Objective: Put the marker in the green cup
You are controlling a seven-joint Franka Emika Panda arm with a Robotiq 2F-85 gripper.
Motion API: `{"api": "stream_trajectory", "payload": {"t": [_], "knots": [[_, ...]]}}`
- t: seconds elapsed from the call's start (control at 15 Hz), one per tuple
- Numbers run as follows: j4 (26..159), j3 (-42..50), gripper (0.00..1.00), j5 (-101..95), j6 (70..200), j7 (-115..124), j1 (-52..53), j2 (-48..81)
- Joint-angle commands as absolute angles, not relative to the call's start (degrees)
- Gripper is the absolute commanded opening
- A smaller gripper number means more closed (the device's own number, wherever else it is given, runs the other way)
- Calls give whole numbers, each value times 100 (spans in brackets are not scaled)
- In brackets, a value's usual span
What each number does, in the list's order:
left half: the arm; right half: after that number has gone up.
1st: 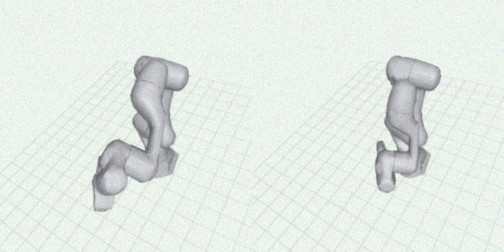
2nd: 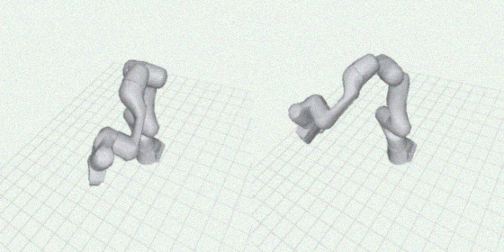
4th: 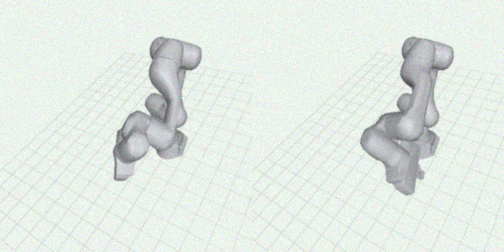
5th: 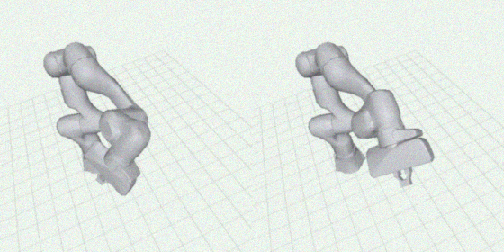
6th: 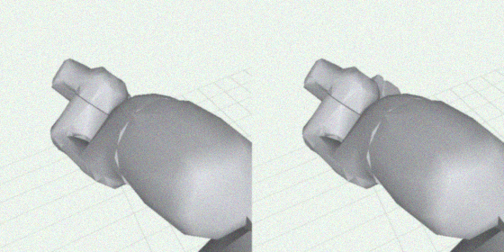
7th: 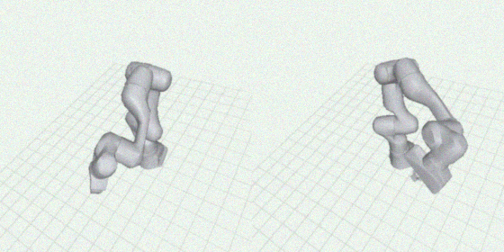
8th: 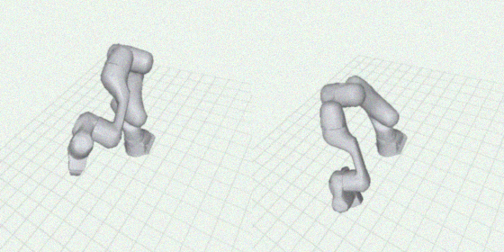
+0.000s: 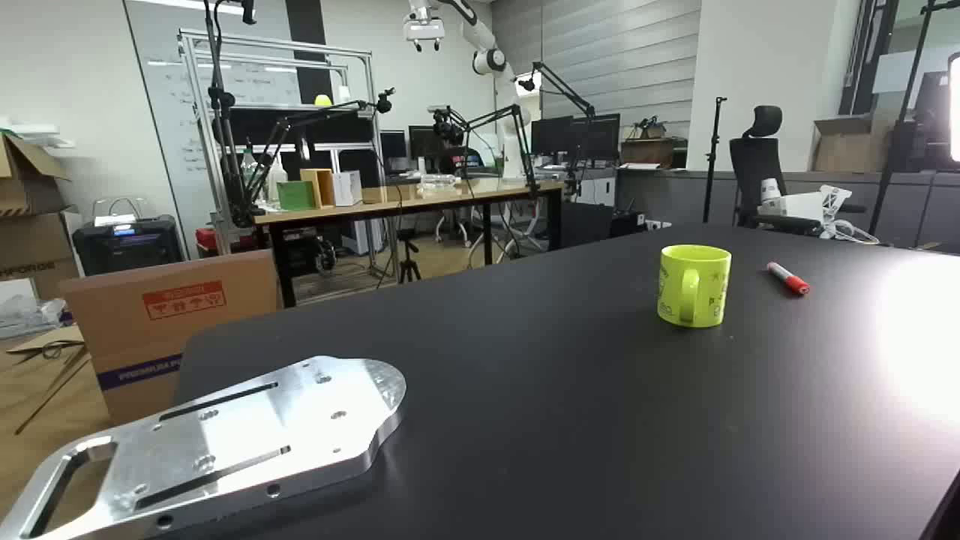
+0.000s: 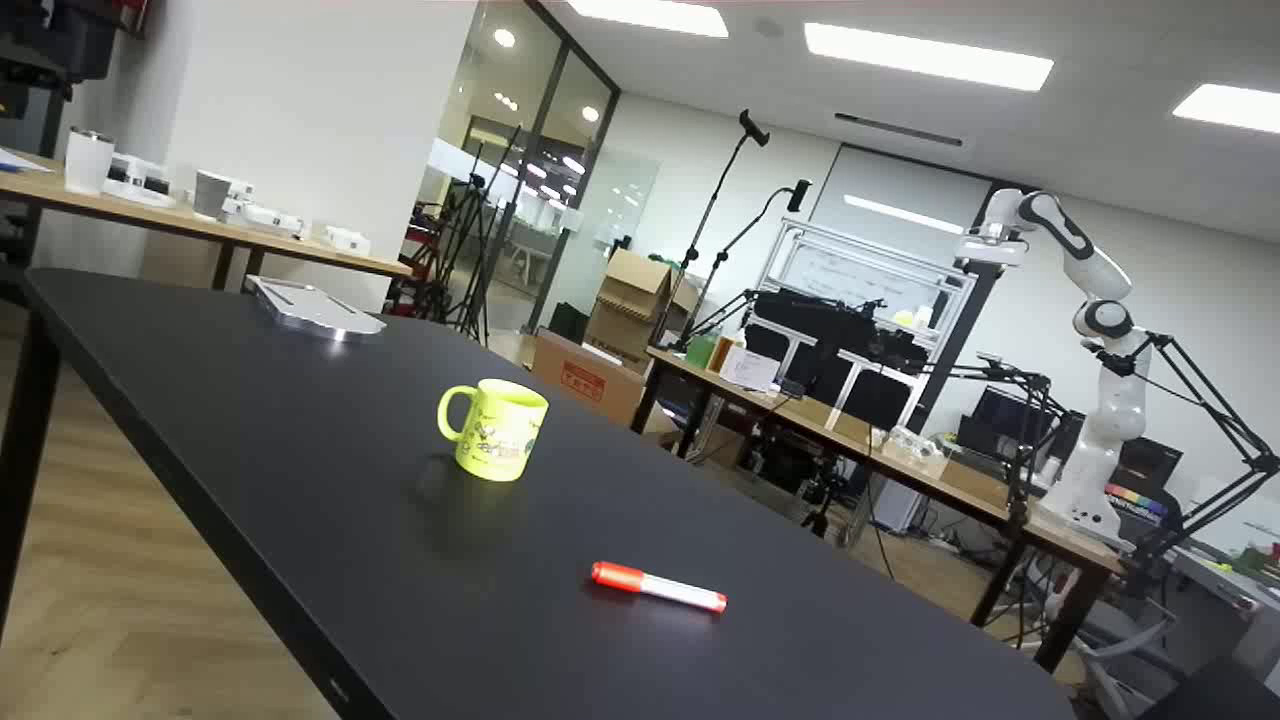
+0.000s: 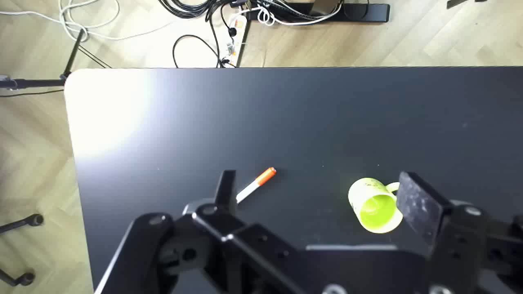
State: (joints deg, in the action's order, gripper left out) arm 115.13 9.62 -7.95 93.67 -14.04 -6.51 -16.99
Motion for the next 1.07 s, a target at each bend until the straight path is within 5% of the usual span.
{"api": "stream_trajectory", "payload": {"t": [0.0, 0.53, 1.0], "knots": [[11499, 963, 100, -793, 9363, -1405, -650, -1691], [11496, 963, 100, -793, 9365, -1405, -650, -1693], [10872, 1160, 100, -278, 10647, 25, -993, -368]]}}
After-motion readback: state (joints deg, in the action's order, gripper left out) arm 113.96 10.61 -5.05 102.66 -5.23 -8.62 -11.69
